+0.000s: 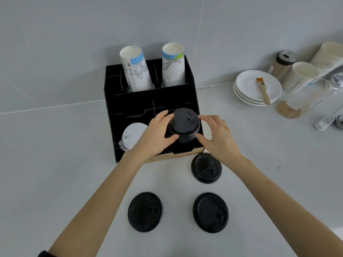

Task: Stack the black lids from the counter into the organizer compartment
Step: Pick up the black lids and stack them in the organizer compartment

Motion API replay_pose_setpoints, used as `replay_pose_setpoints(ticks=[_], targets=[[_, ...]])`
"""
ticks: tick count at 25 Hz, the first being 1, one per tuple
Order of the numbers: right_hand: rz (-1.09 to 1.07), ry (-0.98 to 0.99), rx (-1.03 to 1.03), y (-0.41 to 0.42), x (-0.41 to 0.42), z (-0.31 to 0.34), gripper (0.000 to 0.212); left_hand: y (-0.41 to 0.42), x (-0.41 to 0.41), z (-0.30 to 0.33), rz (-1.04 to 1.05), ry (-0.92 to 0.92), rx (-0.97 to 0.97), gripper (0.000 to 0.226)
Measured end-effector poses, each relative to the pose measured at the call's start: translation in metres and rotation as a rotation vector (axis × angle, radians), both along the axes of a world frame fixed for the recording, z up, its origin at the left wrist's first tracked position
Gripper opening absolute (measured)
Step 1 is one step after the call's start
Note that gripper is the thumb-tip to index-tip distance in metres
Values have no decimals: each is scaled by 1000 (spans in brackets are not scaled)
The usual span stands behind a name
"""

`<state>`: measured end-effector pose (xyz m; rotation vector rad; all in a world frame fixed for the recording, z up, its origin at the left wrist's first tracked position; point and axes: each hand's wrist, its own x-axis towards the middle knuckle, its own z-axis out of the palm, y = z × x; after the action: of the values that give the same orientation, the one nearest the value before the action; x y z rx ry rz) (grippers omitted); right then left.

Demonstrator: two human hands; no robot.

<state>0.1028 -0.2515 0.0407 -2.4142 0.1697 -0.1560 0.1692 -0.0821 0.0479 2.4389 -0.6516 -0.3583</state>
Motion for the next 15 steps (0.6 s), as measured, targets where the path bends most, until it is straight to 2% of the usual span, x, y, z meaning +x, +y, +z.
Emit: replay_pose_setpoints(ticks=[3,5,9,15], targets=[[21,40,-2,-9,-17,-3,46,5,-22,5,3,-66,-74,50],[38,70,-9,-14,-30,-9,46,3,-41,3,-53,-45,-89,46],[28,144,20,-20,-53,-23,46,-7,-71,-18,-129,46,-57,45],[-5,291,82,-19,-75,-45,53,-16,-88,-49,-84,85,96,54]])
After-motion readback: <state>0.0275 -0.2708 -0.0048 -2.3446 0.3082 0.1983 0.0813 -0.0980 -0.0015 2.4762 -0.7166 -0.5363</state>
